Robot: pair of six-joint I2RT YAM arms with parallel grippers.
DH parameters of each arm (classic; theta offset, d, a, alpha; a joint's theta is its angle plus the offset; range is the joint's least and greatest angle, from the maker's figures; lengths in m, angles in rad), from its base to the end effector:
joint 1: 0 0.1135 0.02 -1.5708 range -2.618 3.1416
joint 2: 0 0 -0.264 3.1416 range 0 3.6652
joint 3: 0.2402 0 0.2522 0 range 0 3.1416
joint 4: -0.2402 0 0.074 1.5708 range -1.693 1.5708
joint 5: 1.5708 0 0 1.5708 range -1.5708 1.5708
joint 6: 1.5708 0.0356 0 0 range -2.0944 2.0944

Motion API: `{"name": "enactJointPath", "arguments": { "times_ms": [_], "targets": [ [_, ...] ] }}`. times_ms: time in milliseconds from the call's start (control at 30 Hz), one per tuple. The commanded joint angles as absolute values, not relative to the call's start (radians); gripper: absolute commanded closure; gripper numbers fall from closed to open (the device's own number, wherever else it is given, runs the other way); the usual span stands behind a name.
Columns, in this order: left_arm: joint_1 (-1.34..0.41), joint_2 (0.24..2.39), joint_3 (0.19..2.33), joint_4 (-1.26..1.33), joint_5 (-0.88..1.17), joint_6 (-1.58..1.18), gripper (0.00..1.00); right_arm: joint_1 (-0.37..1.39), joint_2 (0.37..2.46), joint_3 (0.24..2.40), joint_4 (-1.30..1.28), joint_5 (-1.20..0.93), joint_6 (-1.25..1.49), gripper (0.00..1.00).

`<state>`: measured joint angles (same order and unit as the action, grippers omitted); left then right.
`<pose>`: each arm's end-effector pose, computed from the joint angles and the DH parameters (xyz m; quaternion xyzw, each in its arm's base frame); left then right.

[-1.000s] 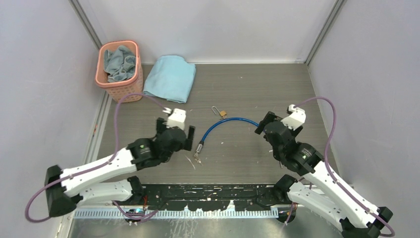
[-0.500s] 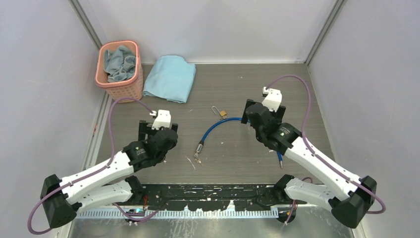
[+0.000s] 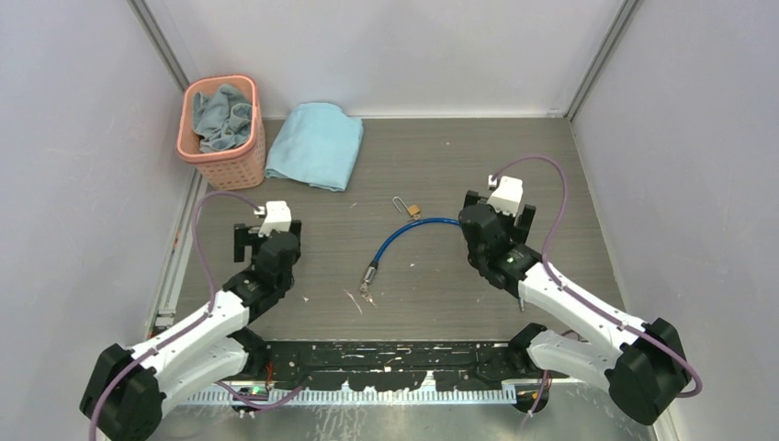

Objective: Unlock with the key

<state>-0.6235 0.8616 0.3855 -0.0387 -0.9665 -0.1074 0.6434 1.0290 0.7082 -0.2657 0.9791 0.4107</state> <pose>0.1594 -0.0786 0.2085 -0.0311 0.7993 0.2154 0.5601 0.1885 0.1044 0.2674 0.1304 0.7983 -0.1484 0.5689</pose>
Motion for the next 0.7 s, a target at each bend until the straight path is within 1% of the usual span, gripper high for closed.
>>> {"name": "enactJointPath", "arguments": {
  "times_ms": [0, 133, 233, 367, 500, 667],
  "targets": [
    [-0.512, 0.925, 0.382, 0.250, -0.862, -0.095, 0.00, 0.631, 0.987, 0.573, 0.129, 1.025, 0.216, 0.00],
    [-0.430, 1.043, 0.363, 0.389, -0.829, -0.062, 0.01, 0.610, 0.994, 0.470, 0.355, 0.966, 0.085, 0.00],
    [-0.364, 1.121, 0.325, 0.542, -0.752, -0.041, 0.02, 0.523, 1.010, 0.462, 0.377, 0.823, 0.083, 0.00],
    [-0.267, 1.194, 0.305, 0.625, -0.614, -0.089, 0.03, 0.411, 1.068, 0.427, 0.475, 0.671, 0.084, 0.00],
    [-0.240, 1.264, 0.298, 0.745, -0.549, -0.068, 0.05, 0.290, 1.126, 0.390, 0.559, 0.575, 0.150, 0.00],
    [-0.227, 1.366, 0.319, 0.867, -0.533, -0.012, 0.05, 0.161, 1.217, 0.373, 0.678, 0.494, 0.194, 0.00]
  ]
}}
